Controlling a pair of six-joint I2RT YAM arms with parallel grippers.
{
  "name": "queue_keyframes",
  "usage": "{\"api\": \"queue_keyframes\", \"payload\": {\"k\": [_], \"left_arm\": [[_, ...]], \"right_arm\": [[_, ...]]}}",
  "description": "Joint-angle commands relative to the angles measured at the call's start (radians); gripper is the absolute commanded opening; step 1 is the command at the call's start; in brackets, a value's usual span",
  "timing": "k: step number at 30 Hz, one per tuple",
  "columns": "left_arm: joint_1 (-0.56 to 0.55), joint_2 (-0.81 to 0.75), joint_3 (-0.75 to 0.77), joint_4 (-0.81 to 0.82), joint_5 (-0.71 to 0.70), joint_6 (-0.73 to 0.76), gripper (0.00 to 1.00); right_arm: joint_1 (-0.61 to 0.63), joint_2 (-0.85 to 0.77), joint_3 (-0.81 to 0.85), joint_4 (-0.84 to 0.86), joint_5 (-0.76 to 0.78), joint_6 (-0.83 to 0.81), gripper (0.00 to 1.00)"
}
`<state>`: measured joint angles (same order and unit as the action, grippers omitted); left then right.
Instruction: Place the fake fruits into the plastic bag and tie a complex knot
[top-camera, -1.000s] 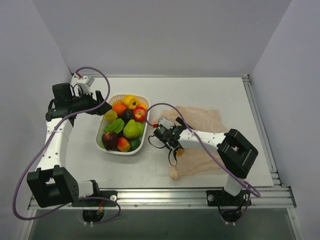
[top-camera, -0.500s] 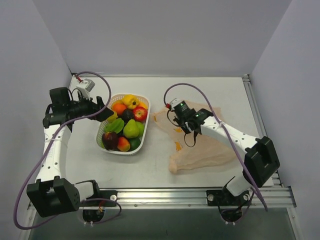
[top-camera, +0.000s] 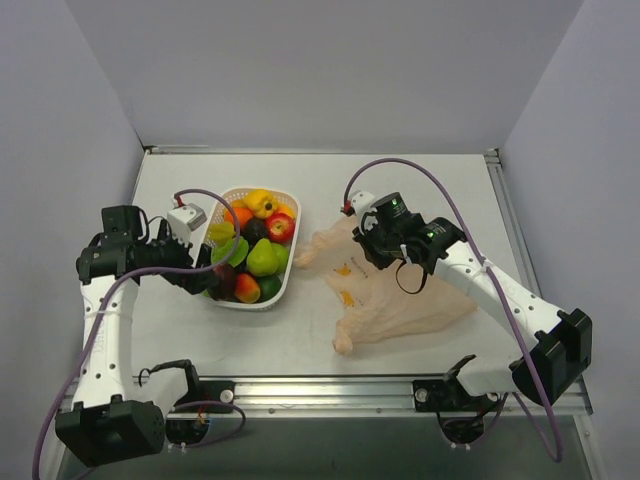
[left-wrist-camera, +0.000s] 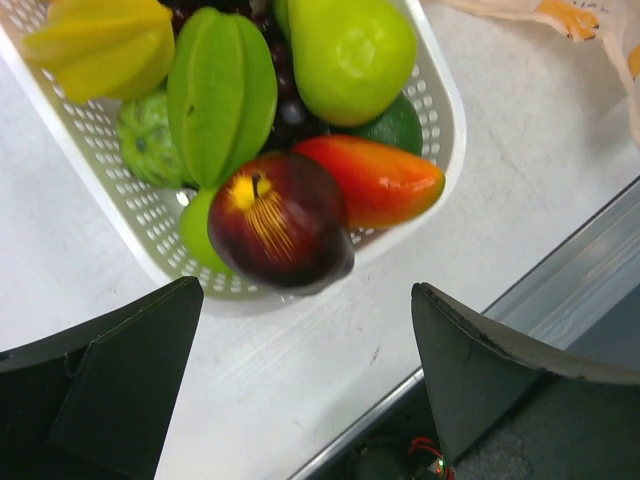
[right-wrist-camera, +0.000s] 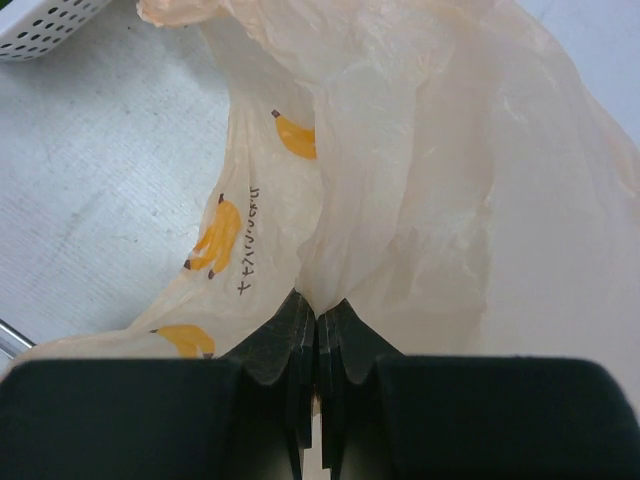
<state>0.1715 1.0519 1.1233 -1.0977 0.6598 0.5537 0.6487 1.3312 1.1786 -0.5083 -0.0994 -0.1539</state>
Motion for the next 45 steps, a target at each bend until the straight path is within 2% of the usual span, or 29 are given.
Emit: {"api": "queue_keyframes", "payload": {"k": [1,8,19,28,33,37,43,45], "left_arm": [[0.003,-0.035,-0.005,-0.087,-0.068,0.060,0.97],[0.003,0.103,0.004,-0.062,-0.147,-0.034,0.98],[-0.012,0.252,0.030,-0.060,-0.006,-0.112,0.97],[-0.036,0.338,0.024,-0.059,0.046,-0.103,0.84],[-0.033,0.339,0.030,-0.059,0.054,-0.112,0.64],[-0.026,0.312,0.052,-0.059,0.081,-0.127,0.56],[-0.012,0.266,0.095,-0.057,0.101,-0.140,0.52],[-0.003,0.250,0.110,-0.054,0.115,-0.147,0.52]], "right_arm": [[-0.001,-0.007,0.030,-0.030,-0.040,0.025,0.00],[-0.003,0.016,0.062,-0.022,-0.042,0.048,0.00],[-0.006,0.040,0.032,0.027,0.010,0.034,0.00],[-0.015,0.065,0.046,0.036,0.124,0.048,0.00],[-0.035,0.048,0.046,0.034,0.156,0.065,0.00],[-0.052,0.031,0.052,0.034,0.141,0.082,0.00],[-0.073,0.026,0.076,0.028,0.109,0.122,0.00],[-0.089,0.031,0.091,0.025,0.051,0.137,0.00]]}}
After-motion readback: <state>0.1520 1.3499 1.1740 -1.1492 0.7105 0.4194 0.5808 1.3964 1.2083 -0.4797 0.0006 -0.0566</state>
